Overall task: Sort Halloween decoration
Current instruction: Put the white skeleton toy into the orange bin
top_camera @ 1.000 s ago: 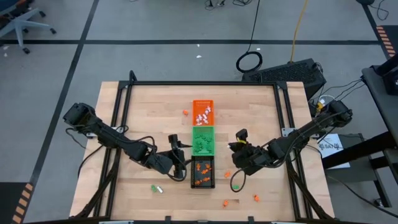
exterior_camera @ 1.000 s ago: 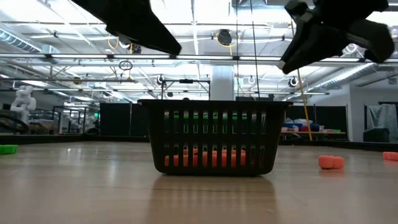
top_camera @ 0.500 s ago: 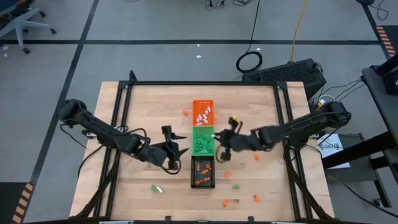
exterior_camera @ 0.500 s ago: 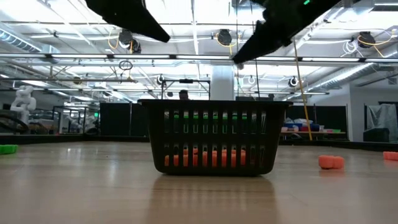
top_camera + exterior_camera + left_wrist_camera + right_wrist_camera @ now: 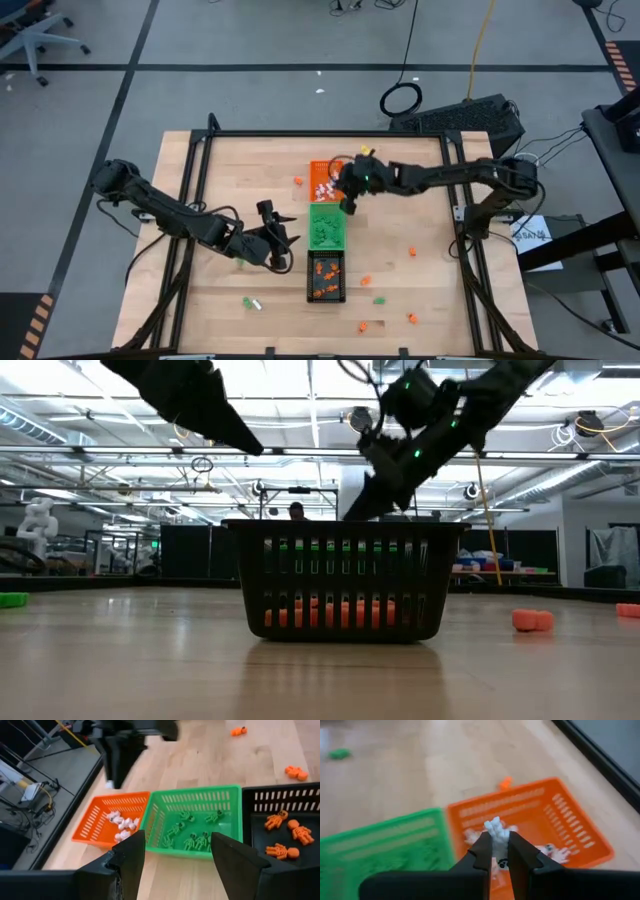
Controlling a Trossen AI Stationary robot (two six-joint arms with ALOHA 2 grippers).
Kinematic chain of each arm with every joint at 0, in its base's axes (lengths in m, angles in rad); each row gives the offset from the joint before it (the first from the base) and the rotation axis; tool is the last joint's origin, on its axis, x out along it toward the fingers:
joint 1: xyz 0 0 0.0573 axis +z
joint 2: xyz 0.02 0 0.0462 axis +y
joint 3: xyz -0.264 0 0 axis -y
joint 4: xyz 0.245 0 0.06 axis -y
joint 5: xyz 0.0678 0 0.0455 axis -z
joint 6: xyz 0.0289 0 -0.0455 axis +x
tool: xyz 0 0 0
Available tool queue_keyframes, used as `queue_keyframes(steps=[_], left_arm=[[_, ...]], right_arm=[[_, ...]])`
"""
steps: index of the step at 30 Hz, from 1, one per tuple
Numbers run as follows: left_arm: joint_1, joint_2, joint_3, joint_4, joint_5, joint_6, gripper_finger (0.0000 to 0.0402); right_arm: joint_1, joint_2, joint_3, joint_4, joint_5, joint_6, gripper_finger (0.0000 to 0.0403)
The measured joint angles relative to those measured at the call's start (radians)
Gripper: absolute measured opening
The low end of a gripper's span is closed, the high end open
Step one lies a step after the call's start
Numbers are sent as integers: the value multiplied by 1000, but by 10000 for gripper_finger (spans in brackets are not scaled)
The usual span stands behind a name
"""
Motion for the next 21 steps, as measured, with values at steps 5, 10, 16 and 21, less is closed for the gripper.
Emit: queue_keyframes(steps=[5, 10, 16, 21], left_arm=[[0, 0, -28, 20, 0, -14, 223], [0, 0, -51, 13, -2, -61, 223], [0, 0, -60, 14, -3, -68, 223], [2, 0, -60, 15, -9, -68, 223]], right_arm=[[-84, 79, 0, 76, -110, 15, 20], [-97, 166, 0, 117, -107, 26, 26], [-98, 193, -1, 157, -31, 26, 72], [-98, 188, -1, 164, -30, 26, 126]])
